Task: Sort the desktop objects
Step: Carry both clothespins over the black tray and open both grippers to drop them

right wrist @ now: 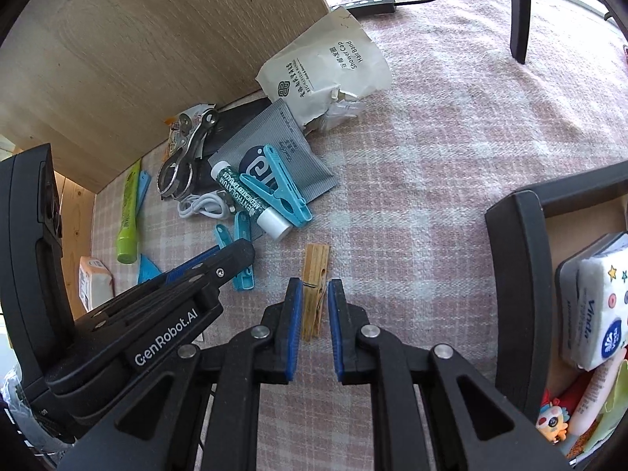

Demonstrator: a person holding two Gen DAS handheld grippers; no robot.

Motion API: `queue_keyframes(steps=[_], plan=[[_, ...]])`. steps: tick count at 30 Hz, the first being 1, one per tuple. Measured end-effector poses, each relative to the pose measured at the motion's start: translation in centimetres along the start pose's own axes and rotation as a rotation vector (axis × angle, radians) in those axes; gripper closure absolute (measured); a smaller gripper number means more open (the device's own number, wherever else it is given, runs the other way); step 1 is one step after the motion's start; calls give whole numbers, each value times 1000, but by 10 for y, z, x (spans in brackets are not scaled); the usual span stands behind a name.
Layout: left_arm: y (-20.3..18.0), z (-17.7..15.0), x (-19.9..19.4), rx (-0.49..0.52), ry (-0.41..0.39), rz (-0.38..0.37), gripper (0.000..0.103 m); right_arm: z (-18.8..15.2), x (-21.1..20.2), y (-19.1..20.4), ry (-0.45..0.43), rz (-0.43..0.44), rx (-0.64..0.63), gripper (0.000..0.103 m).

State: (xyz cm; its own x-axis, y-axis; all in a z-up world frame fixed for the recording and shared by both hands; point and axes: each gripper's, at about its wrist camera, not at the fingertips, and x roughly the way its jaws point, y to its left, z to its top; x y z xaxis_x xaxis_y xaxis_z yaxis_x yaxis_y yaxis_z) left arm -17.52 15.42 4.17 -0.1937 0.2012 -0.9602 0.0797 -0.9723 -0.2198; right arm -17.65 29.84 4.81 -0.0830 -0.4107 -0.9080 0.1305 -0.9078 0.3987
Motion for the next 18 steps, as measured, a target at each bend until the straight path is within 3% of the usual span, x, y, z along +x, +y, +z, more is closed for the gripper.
queue_keyframes(steps=[8,10,18], plan=[[18,-17,-21,9,-23,1,83,-11,12,18,-10,-111,-107,90],[35,3,-15,21,-25,7,83,-14,9,17,-10,-112,-116,90],[45,-32,-31,26,-52,-23,83,-52,-29,2,-74,-47,-96,90]])
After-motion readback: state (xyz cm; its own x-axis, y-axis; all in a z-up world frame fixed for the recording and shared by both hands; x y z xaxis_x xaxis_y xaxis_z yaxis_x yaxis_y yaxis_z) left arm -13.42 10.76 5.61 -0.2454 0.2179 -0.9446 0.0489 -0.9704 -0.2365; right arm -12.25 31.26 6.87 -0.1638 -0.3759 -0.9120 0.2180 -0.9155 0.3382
